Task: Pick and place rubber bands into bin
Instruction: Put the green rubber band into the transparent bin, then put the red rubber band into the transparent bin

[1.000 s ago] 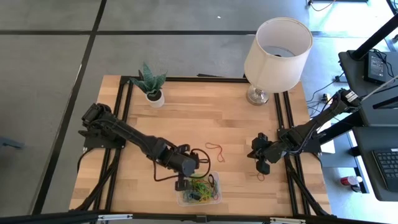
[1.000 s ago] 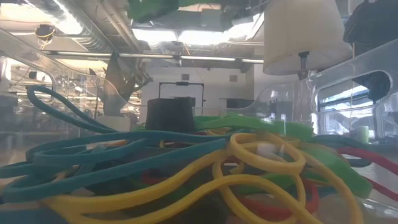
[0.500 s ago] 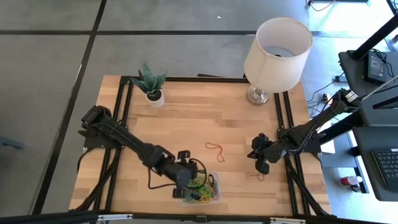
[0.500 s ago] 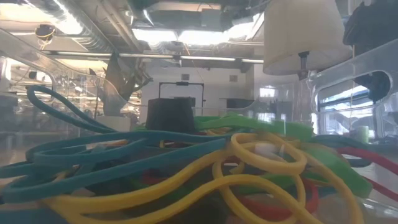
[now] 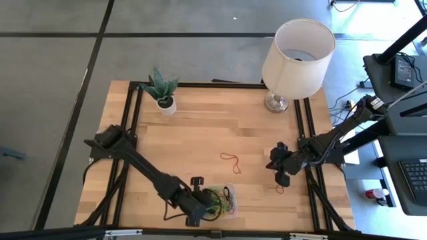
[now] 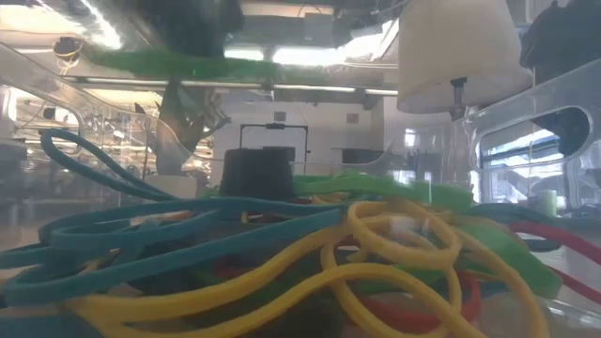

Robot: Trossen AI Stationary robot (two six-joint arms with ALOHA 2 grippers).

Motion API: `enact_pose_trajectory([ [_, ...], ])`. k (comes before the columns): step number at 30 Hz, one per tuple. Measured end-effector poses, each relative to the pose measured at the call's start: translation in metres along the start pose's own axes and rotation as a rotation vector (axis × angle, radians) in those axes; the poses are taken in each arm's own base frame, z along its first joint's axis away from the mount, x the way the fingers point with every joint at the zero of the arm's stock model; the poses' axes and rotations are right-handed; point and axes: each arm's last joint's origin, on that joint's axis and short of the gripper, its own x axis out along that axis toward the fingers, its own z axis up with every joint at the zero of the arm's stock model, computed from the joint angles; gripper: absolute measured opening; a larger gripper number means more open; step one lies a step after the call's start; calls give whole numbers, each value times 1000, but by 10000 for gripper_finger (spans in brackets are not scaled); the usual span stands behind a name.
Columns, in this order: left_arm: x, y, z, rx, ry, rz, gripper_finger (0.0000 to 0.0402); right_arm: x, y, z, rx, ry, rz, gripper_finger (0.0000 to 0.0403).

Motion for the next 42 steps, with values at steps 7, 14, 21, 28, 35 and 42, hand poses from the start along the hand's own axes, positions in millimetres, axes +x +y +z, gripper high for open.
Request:
enact_pose_trajectory([
  [7, 39, 0, -14, -50, 136, -46, 4, 0, -2, -2, -59, 18, -16, 4],
  [14, 38, 7, -7, -183, 114, -46, 34, 0, -3, -3, -63, 32, -29, 4],
  [21, 32, 10, -1, -259, 109, -73, 101, 0, -3, -3, -65, 34, -32, 4],
  [28, 25, 14, 7, -342, 136, -170, 135, 0, -3, -3, -61, 34, -32, 4],
  [35, -18, 33, 29, -399, 30, -154, 108, 0, -2, -2, -28, 18, -17, 4],
  [42, -46, 65, 31, -178, 67, -45, 13, 0, 3, 3, 44, -30, 29, 4],
])
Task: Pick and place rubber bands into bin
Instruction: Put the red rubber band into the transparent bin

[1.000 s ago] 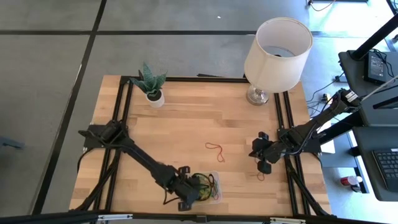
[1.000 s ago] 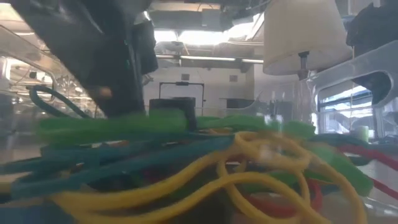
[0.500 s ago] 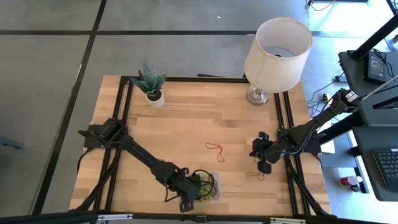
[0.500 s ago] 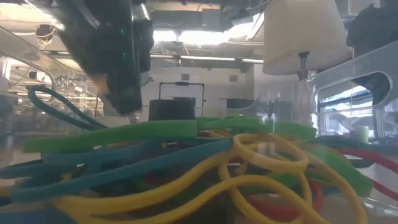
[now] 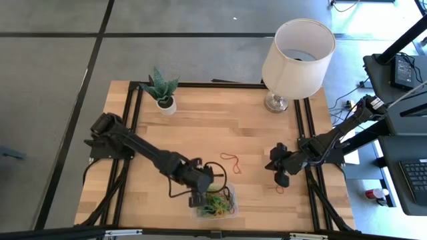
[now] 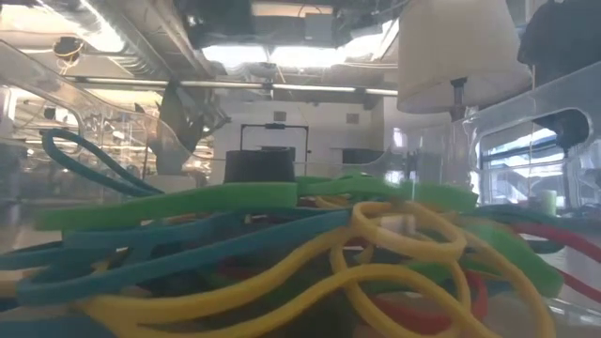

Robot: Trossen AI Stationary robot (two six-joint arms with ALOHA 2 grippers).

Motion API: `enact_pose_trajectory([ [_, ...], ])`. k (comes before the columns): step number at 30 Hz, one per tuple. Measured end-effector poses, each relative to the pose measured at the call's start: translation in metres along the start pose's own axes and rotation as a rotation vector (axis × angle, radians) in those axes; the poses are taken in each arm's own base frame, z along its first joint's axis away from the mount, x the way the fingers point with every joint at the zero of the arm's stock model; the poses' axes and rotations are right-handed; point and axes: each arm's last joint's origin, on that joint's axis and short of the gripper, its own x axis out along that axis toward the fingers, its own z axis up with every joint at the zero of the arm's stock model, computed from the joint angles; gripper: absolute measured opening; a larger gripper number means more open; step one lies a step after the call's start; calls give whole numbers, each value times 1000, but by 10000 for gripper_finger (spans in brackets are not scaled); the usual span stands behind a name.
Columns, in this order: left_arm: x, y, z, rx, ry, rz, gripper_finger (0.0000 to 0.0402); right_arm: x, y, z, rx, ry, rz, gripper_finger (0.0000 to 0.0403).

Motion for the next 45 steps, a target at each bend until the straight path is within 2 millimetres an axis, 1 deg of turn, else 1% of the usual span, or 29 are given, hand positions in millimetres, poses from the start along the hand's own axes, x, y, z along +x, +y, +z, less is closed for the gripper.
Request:
enact_pose_trajectory([
  [4, -11, 13, 0, 150, -4, 56, 2, 0, -1, -1, 88, 6, -7, 2],
  [8, -16, 32, -15, 205, -29, 63, 2, -3, 1, 2, 199, 34, -45, 2],
  [10, -19, 44, -27, 197, -55, 58, 1, -4, 4, 4, 238, 62, -84, 2],
  [14, -28, 69, -60, 138, -118, 36, 2, 0, 11, 8, 317, 149, -207, 1],
  [19, -46, 93, -98, 80, -196, 4, 2, 16, 10, -5, 426, 372, -376, 3],
  [22, -58, 104, -115, 63, -235, -12, 2, 28, 10, -13, 479, 481, -437, 16],
  [25, -68, 113, -128, 58, -278, -18, 2, 38, 10, -18, 477, 529, -467, 38],
  [31, -87, 126, -144, 89, -388, 1, 2, 52, 8, -26, 457, 573, -543, 89],
  [35, -100, 134, -153, 82, -418, 45, 2, 60, 8, -29, 441, 588, -567, 101],
  [38, -107, 139, -159, 79, -422, 73, 2, 65, 8, -31, 420, 597, -567, 83],
  [42, -115, 145, -167, 76, -425, 106, 2, 66, 9, -31, 453, 584, -566, 17],
  [45, -121, 148, -170, 67, -449, 117, 2, 63, 13, -26, 463, 570, -541, 10],
])
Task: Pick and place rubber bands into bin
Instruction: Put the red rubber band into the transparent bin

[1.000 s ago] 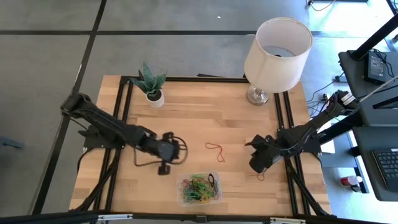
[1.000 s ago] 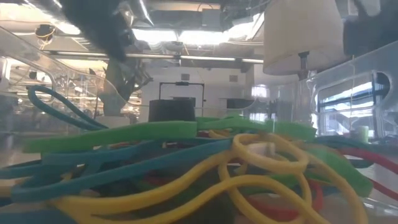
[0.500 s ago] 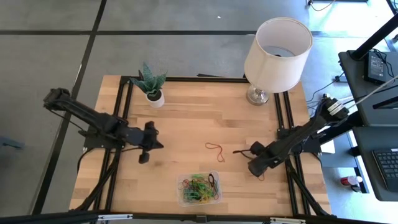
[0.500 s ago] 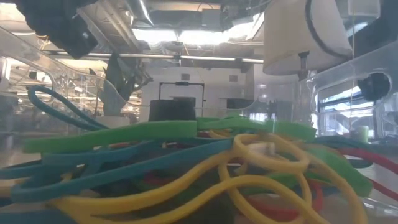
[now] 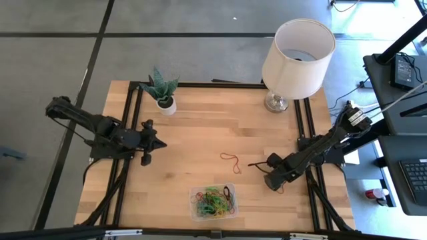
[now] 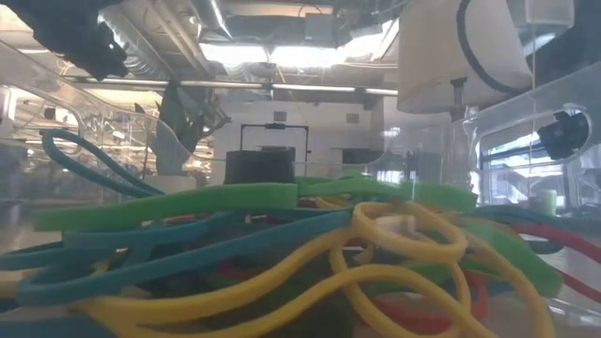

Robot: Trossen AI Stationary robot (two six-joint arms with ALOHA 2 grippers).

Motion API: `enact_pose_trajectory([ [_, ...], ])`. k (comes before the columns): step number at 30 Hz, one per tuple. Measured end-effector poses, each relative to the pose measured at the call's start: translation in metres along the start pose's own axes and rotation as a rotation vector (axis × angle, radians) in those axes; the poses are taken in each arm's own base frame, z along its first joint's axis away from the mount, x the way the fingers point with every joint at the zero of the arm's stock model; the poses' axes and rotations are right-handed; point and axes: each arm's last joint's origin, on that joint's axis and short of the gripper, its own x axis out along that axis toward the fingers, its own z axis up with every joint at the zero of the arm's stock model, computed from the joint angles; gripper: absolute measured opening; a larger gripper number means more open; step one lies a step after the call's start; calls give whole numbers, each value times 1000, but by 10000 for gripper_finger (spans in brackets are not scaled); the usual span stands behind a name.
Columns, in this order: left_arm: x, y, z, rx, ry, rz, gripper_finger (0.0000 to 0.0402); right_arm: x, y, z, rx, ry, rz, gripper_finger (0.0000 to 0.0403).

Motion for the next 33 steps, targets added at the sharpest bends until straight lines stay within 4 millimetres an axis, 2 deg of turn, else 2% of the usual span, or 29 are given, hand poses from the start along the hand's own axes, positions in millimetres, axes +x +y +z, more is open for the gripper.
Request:
enact_pose_trajectory([
  [2, -4, 3, -2, 5, -5, 7, 2, -10, 6, 1, 2, -20, 30, 4],
  [6, -4, 7, -12, 10, -26, 16, 2, -42, 19, 5, 4, -87, 42, 2],
  [16, 16, 12, -46, -39, -48, -24, 2, -129, 54, 17, 9, -366, 192, 1],
  [23, 25, 10, -54, -80, -72, -79, 2, -179, 101, 21, -121, -623, 299, 0],
  [29, 26, 9, -54, -54, -64, -101, 2, -200, 154, 27, -309, -691, 328, 0],
  [33, 26, 9, -55, -51, -57, -121, 2, -197, 182, 27, -372, -664, 327, 0],
])
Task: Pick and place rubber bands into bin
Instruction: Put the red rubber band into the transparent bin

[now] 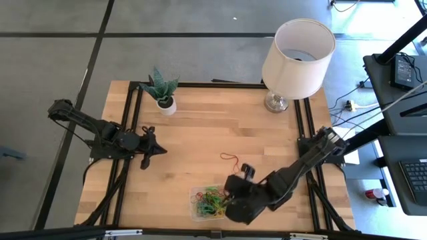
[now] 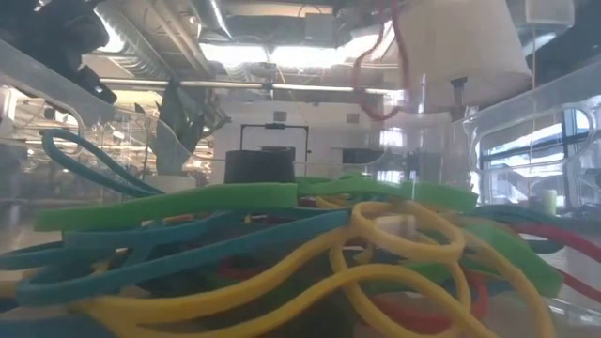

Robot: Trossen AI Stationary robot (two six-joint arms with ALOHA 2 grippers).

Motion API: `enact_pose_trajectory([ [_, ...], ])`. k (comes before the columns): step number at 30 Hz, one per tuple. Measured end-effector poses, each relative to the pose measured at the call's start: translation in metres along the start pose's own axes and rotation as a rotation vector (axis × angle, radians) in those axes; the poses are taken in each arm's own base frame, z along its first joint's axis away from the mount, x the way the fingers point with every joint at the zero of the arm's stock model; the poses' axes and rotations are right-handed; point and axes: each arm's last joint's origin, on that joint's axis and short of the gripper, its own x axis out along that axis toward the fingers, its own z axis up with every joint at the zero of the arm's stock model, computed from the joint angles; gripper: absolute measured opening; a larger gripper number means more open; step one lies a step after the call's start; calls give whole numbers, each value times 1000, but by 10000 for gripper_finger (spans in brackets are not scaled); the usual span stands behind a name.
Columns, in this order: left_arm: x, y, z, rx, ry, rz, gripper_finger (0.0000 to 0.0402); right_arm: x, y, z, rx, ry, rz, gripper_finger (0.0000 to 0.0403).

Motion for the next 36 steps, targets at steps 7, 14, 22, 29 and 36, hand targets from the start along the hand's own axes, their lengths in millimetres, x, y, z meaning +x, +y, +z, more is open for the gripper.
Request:
enact_pose_trajectory([
  [7, 0, 0, 0, 18, 9, -16, 2, 29, 4, -21, 31, 169, -20, 0],
  [14, 0, -1, -1, 27, 18, -37, 2, 74, 8, -44, 39, 174, 66, 0],
  [22, 0, -2, -1, 27, 27, -56, 2, 104, 1, -53, 110, 128, 149, 0],
  [29, 0, -2, -1, 27, 40, -86, 2, 108, -3, -55, 179, 158, 134, 36],
  [36, 0, -2, -1, 27, 41, -88, 2, 107, -3, -55, 154, 158, 136, 91],
])
